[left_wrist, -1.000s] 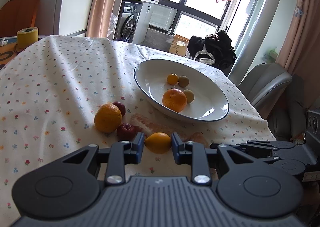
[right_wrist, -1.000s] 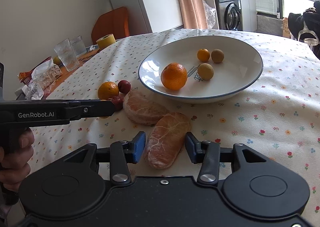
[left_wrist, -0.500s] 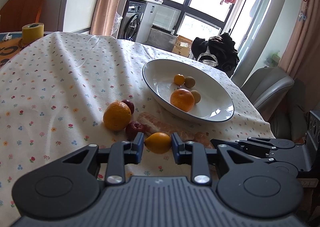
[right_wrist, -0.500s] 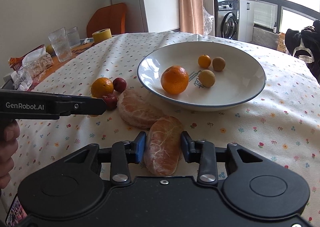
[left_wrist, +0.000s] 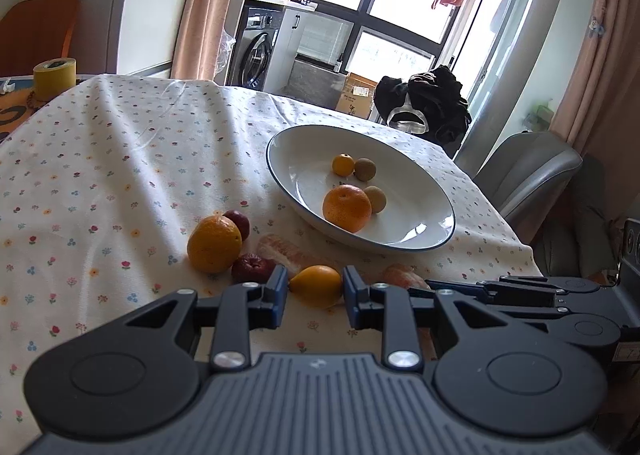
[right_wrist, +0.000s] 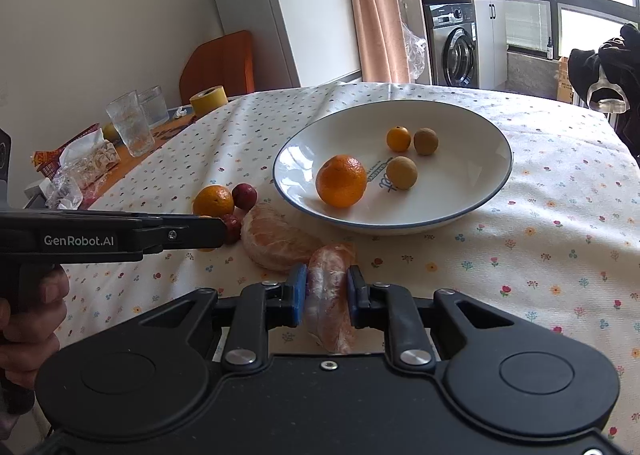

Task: Organize fruits
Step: 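Lift the grapefruit segment with the right tool while the left tool keeps holding the orange, then carry the small orange and the grapefruit segment over the white bowl with both tools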

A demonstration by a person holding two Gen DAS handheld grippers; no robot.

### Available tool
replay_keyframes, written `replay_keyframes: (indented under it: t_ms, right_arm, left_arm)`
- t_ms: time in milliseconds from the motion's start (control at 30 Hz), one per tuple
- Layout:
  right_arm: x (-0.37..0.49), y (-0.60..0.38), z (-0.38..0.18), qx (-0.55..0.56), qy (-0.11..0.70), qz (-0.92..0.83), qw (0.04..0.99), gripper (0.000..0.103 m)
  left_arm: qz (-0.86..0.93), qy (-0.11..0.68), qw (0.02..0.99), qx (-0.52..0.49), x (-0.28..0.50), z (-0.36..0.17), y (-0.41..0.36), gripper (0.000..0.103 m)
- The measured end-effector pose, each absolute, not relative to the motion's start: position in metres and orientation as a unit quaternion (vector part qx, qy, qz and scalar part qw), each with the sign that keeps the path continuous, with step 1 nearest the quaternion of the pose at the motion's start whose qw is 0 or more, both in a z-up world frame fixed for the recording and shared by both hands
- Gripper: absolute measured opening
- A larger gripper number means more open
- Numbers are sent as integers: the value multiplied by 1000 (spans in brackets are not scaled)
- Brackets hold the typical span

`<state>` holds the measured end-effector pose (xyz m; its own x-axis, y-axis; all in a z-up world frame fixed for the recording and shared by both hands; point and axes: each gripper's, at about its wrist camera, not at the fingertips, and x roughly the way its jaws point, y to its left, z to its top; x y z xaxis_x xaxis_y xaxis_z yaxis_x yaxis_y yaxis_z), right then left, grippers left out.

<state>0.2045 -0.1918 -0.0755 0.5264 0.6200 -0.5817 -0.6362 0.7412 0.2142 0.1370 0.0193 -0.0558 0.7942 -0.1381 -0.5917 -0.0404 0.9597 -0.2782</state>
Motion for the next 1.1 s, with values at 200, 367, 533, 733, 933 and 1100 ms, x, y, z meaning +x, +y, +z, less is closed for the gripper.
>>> replay_keyframes:
  t_ms: [200,367,533,733,933,1100]
  right_arm:
    - [212,-211,-72,19,330,354,875,19]
    - [217,-220,-76,39,335,365,868,19]
    - [220,-222,-81,55,341,384,857,21]
    - [220,-227,-80,59,339,382,858,21]
    - [219,-231,-82,62,340,392,852,21]
    - [217,-233,-84,56,341,400,849,26]
  left_arm:
    - [-29,322,937,-136,142,-56,14,28]
    - [-37,327,936,-129,146,-58,5,28]
    - [-44,334,933,-122,150,-62,-2,28]
    - [-54,342,931,-114,157,-65,-13,28]
    - [-69,348,929,-104,165,-68,-27,28]
    - [-76,354,927,-99,170,-71,-34,28]
